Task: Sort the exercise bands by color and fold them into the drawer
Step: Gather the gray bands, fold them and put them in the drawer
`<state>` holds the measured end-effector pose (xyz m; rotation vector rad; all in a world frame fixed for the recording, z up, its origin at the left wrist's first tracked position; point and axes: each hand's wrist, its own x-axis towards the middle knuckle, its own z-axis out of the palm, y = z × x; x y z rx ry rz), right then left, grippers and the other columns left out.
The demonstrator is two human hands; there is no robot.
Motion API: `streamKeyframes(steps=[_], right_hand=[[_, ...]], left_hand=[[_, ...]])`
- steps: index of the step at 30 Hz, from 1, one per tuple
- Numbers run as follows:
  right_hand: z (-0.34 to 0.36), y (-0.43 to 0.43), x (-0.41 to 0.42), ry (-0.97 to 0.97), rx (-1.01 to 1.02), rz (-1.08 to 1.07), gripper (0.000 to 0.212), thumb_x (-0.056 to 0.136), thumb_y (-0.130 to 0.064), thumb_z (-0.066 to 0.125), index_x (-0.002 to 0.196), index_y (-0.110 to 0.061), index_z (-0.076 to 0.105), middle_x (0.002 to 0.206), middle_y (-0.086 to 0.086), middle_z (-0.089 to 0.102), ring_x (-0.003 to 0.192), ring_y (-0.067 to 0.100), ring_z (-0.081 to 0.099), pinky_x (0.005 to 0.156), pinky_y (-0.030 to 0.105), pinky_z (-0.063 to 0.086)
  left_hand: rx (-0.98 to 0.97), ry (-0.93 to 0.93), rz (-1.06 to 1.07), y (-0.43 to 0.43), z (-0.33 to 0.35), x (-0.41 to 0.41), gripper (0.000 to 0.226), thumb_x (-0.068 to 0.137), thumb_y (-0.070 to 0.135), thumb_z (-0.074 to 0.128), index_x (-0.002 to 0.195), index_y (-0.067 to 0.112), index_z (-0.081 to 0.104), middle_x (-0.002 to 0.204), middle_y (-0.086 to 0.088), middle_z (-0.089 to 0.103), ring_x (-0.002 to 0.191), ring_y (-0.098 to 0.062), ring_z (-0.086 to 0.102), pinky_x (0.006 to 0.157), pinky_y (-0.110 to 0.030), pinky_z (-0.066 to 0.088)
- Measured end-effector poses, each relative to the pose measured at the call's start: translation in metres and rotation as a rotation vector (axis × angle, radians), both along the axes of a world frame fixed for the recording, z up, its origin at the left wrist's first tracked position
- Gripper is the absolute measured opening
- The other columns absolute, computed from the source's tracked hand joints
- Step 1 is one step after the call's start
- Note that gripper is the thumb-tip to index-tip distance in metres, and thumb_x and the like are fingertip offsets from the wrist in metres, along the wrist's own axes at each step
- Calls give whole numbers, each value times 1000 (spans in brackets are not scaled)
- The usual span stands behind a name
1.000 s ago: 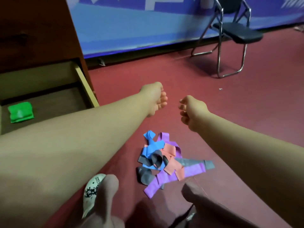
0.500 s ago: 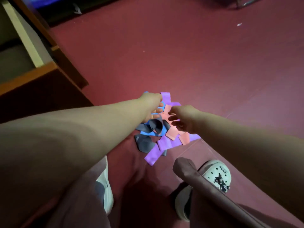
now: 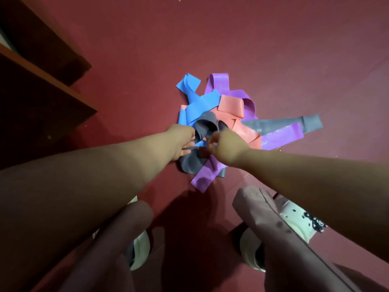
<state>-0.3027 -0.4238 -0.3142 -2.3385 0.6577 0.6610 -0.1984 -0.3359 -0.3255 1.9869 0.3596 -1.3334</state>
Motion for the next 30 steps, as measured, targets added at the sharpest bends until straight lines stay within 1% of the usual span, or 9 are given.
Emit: streamKeyframes(steps=[4,9,13,16,18,20,22,26,30], right_hand=[[-17,-4,11,-200,-60,-78,26,90,-18,56,111,-5,64,119,18,44,117,31,47,97,34,40],[-47,-13,28,-102,-85,9,32,85,-23,58,115,-13,64,152,11,26,134,29,39,101,36,43],[-53,-18,31,-130,-23,-78,36,85,-17,58,119,-6,57,134,13,46,122,29,46,96,30,38],[-49,-16,27,-269,-65,-140,46,85,-22,52,131,-15,55,129,9,53,114,30,53,94,31,39],[-41,-12,24,-366,-84,-91,38,81,-24,46,113,-21,65,105,4,64,98,33,57,85,32,41],[-36,-9,19,-404,4,-62,27,81,-17,47,95,-23,70,85,-5,65,79,23,60,75,28,42],[-28,-3,16,-417,115,-61,24,84,-8,53,95,-20,71,85,-9,63,70,9,57,73,26,45],[-24,5,14,-563,70,86,29,81,-3,56,101,-18,71,95,-3,69,86,20,64,80,39,52],[-18,12,18,-719,19,287,34,80,0,54,105,-15,71,107,-3,72,96,23,66,73,42,54]], left_hand=[[-17,28,22,11,-9,-3,9,95,17,47,96,19,55,84,8,57,72,-6,54,60,-25,42],[-29,85,22,34,-19,0,9,95,18,48,94,20,57,89,8,60,76,-7,56,63,-26,44],[-79,90,29,43,-22,13,9,96,22,50,102,21,57,89,9,60,78,-8,57,65,-27,43],[-99,83,58,50,-24,18,6,96,26,51,96,24,56,86,9,61,76,-8,57,64,-27,43],[-131,27,64,51,-23,20,6,96,27,51,93,26,56,83,9,60,76,-10,57,66,-27,45],[-183,-68,42,49,-20,23,10,96,28,50,91,26,58,87,9,61,83,-11,58,71,-27,45],[-258,-171,19,46,-17,27,14,96,26,49,90,27,61,97,7,63,93,-12,59,76,-28,44],[-381,-251,10,40,-16,33,20,97,31,47,104,24,64,114,1,66,103,-14,63,82,-26,47],[-395,-189,41,39,-16,37,45,102,44,35,92,15,68,88,-3,75,85,-19,66,88,-33,47]])
